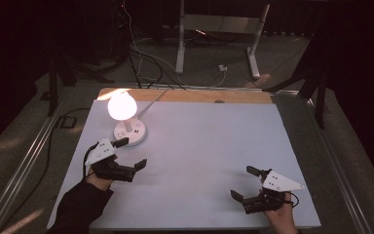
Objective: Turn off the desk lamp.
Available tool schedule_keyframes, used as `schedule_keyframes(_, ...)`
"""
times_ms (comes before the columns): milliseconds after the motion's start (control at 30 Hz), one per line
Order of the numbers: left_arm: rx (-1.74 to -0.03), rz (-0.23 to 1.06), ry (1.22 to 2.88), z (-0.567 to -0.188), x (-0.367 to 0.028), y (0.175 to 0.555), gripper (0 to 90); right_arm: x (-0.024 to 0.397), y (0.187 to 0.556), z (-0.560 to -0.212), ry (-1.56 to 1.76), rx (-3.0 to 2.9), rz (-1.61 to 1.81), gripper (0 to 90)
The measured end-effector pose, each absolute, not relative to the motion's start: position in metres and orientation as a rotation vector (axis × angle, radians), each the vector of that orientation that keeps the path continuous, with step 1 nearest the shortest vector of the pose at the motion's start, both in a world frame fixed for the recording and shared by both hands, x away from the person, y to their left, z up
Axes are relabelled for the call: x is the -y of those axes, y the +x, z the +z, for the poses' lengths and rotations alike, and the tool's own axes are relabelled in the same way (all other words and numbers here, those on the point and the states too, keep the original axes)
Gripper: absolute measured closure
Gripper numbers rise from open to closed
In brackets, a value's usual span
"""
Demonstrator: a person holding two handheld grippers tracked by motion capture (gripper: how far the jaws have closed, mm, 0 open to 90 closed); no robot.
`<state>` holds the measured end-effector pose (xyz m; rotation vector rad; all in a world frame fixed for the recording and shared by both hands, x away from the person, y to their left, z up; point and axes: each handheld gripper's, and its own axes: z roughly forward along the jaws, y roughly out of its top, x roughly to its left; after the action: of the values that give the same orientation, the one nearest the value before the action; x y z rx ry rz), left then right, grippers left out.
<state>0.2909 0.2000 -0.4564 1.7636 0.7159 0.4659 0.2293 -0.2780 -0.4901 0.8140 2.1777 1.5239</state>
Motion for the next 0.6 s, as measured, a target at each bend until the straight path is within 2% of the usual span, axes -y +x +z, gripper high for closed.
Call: schedule_keyframes(600, -0.814, 0.44, 1.755, -0.47, -0.204, 0.327, 0.6, 0.278, 0.229, -0.49, 0.815, -2.19, 1.529, 0.0)
